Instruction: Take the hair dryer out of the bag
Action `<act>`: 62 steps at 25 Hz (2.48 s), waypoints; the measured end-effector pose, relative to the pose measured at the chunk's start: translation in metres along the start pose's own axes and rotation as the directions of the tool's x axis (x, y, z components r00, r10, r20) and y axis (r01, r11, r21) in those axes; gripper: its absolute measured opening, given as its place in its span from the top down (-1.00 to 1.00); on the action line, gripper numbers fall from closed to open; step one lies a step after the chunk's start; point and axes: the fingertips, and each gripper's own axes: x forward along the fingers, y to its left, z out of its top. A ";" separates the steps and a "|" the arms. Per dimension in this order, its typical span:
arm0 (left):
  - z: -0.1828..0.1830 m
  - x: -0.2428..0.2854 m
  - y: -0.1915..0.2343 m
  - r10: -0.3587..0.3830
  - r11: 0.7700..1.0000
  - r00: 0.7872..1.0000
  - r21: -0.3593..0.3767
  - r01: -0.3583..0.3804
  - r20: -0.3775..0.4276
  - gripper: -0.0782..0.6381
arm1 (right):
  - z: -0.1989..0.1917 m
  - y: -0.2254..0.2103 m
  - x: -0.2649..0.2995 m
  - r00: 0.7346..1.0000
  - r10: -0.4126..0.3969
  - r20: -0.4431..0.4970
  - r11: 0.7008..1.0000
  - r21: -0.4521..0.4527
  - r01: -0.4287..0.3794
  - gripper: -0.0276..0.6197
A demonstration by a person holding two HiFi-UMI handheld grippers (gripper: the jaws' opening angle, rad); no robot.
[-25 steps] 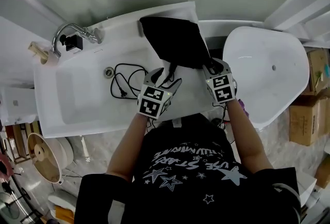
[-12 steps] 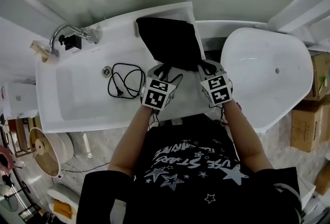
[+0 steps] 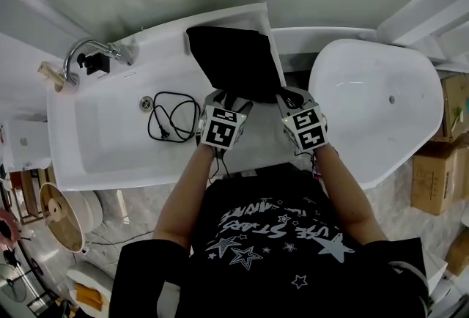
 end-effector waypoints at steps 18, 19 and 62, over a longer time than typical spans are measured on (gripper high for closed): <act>0.005 0.006 0.009 0.057 0.998 0.998 -0.018 -0.057 -0.030 -0.11 | -0.002 -0.005 0.003 1.000 0.029 -0.001 0.999 0.024 -0.029 0.82; 0.005 0.005 0.009 0.060 0.998 0.998 -0.023 -0.061 -0.027 -0.12 | -0.002 -0.005 0.003 1.000 0.030 -0.001 0.999 0.023 -0.030 0.82; 0.030 0.036 0.050 0.068 0.995 0.997 -0.065 -0.069 -0.024 0.19 | 0.015 -0.016 0.010 1.000 0.007 0.013 0.999 0.053 -0.008 0.85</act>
